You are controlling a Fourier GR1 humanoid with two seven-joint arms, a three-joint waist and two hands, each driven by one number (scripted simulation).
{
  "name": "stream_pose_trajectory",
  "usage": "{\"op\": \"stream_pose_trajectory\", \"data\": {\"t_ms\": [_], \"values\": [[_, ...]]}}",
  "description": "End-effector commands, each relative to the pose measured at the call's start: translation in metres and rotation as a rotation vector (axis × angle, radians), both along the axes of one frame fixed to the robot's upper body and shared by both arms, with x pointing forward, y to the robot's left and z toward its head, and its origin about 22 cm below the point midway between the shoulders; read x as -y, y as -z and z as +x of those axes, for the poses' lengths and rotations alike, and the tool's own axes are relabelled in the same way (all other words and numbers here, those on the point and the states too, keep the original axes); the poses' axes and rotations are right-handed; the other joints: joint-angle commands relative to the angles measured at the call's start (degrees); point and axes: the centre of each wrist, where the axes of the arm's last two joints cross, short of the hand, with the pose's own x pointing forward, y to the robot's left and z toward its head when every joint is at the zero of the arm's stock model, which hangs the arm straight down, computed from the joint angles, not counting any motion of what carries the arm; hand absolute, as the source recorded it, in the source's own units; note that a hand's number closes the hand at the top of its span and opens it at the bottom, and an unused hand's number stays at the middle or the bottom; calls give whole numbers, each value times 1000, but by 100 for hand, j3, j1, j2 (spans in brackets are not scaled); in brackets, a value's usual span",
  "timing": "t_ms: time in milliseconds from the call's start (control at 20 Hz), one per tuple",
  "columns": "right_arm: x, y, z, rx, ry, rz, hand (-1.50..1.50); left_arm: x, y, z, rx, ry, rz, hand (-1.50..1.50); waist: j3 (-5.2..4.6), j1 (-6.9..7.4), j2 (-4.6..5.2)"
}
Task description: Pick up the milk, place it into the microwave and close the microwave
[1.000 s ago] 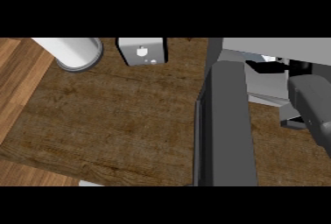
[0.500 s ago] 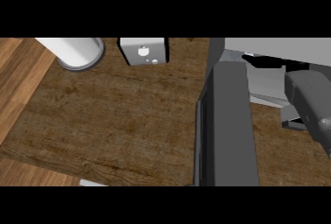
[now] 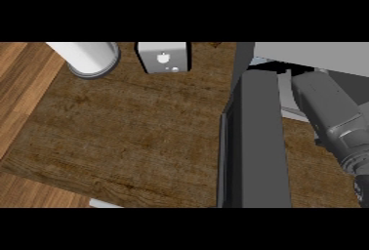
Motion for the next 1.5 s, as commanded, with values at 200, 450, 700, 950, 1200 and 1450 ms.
{"op": "stream_pose_trajectory", "data": {"t_ms": [200, 450, 700, 950, 1200, 1450], "values": [[-52, -19, 11, 20, 28, 15, -150, 0, 2, 5, -28, 25, 6, -150, -6, -43, -81], [-64, -17, 11, 60, -34, 15, -150, -2, 11, 7, -55, 20, 12, -150, -8, -182, -110], [-65, -24, 13, 96, 61, 73, -150, 5, 18, 9, -79, 33, -4, -150, -8, -358, -172], [-46, -8, 7, 100, 53, 68, -150, 8, 31, 9, -97, 51, -17, -150, -14, -512, -214], [-31, 11, -1, 55, 12, 68, -150, 27, 37, 7, -114, 85, -16, -150, -10, -666, -281], [5, 28, -13, 20, -66, 143, -150, 40, 56, 10, -126, 152, -40, -150, -14, -839, -334]]}}
